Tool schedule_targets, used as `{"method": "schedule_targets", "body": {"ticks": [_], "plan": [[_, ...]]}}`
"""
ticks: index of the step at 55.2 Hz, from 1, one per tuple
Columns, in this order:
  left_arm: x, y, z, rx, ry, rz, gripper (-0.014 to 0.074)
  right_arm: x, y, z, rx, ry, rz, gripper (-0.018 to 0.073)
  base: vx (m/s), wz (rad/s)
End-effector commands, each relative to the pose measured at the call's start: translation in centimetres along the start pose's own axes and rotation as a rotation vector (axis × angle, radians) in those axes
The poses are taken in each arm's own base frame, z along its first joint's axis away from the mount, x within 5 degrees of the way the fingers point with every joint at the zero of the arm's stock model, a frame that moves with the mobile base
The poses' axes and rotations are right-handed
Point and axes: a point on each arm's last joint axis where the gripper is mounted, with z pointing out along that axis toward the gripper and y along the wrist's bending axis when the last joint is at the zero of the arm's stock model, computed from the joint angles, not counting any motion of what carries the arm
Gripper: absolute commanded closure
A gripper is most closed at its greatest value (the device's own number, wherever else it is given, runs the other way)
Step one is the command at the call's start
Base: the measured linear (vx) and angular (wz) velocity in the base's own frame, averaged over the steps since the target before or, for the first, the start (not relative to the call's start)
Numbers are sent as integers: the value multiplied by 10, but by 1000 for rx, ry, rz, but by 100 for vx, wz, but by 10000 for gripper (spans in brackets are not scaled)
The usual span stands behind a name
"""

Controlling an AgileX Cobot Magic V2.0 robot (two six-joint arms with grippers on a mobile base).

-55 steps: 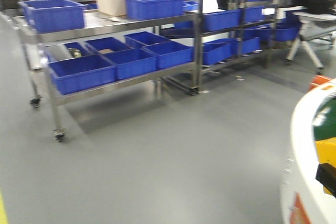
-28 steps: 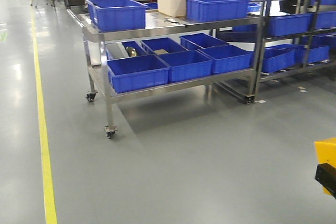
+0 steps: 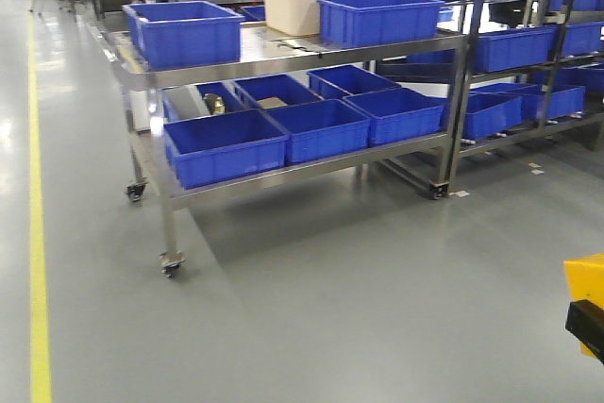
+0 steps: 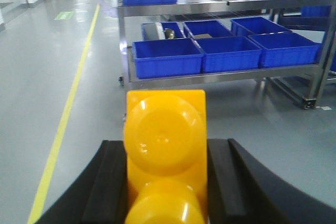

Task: Pick red and yellow blocks into blue bin
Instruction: 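Drive the base to the shelf holding both blocks in the grippers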

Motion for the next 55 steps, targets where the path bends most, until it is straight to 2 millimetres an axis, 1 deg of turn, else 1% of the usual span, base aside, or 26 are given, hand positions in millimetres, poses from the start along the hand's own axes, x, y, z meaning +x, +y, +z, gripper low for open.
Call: {"method": "schedule_targets", "body": {"ticks": [1,55], "plan": [[-15,1,-3,-14,-97,-10,596,-18,0,-3,1,-112,-17,569,47,-28],[-15,1,-3,-14,-97,-10,594,-18,0,-3,1,-112,-17,569,52,-30]]}}
